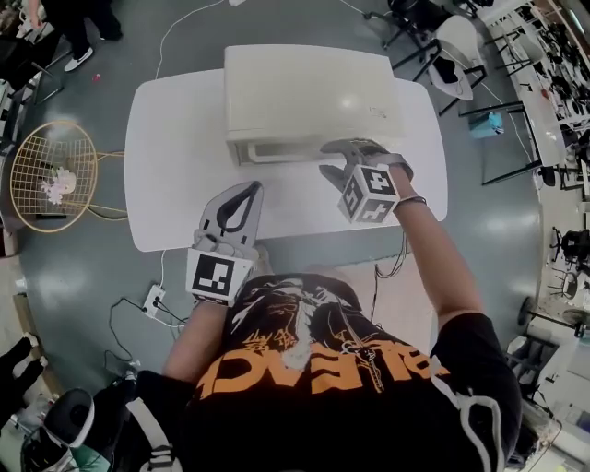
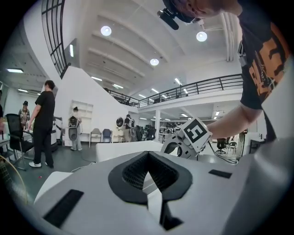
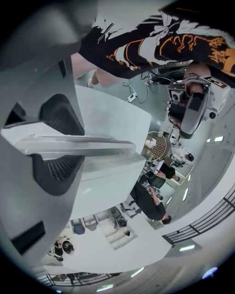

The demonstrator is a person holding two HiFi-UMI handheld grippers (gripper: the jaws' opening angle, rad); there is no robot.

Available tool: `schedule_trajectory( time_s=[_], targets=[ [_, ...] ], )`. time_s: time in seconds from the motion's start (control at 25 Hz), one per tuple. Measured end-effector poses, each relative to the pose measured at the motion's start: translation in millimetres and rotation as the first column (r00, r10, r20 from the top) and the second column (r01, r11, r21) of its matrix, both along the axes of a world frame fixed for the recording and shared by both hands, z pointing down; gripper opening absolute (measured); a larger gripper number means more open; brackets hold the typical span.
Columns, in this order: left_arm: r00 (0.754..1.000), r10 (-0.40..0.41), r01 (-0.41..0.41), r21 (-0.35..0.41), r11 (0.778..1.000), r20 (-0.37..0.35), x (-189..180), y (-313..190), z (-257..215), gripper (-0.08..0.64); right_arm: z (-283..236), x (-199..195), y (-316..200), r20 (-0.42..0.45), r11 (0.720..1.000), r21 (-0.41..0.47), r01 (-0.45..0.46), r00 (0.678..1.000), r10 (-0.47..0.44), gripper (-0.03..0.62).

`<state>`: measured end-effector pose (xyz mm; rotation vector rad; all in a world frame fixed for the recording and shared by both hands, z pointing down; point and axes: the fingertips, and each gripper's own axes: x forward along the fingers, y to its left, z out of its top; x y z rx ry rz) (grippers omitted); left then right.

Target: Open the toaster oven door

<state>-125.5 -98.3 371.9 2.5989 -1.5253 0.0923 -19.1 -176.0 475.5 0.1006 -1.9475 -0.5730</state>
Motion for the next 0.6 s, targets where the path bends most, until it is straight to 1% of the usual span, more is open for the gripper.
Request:
schedule_trajectory(
  time_s=[0.12,0.28,0.36,0.44,0.48,0.6],
  targets=[
    [1.0,-0.006,0.006,0.017,1.0,-0.003,-5,-8,-1,0.02,7,-2,-5,-0.069,1.0,-0.016,0.021,0.997,-0.023,0.149],
    [0.999,-0.014,0.016,0.057,0.998,-0.038,-8,-10,-8,0.021,24,-3,-5,-0.14,0.998,-0.055,0.034,0.989,-0.041,0.144],
    [0.999,-0.013,0.017,0.076,0.997,-0.052,-9,-7,-12,0.021,31,-2,-3,-0.162,0.997,-0.064,0.041,0.986,-0.051,0.133],
    [0.999,-0.012,0.016,0.086,0.996,-0.046,-9,-7,-12,0.021,35,-3,-5,-0.175,0.997,-0.066,0.047,0.983,-0.058,0.115],
    [0.999,-0.013,0.016,0.089,0.996,-0.042,-9,-8,-13,0.021,36,-3,-6,-0.177,0.997,-0.067,0.049,0.982,-0.06,0.104],
    [0.999,-0.014,0.018,0.091,0.996,-0.039,-7,-10,-14,0.021,36,-2,-8,-0.174,0.995,-0.091,0.039,0.983,-0.054,0.101]
  ],
)
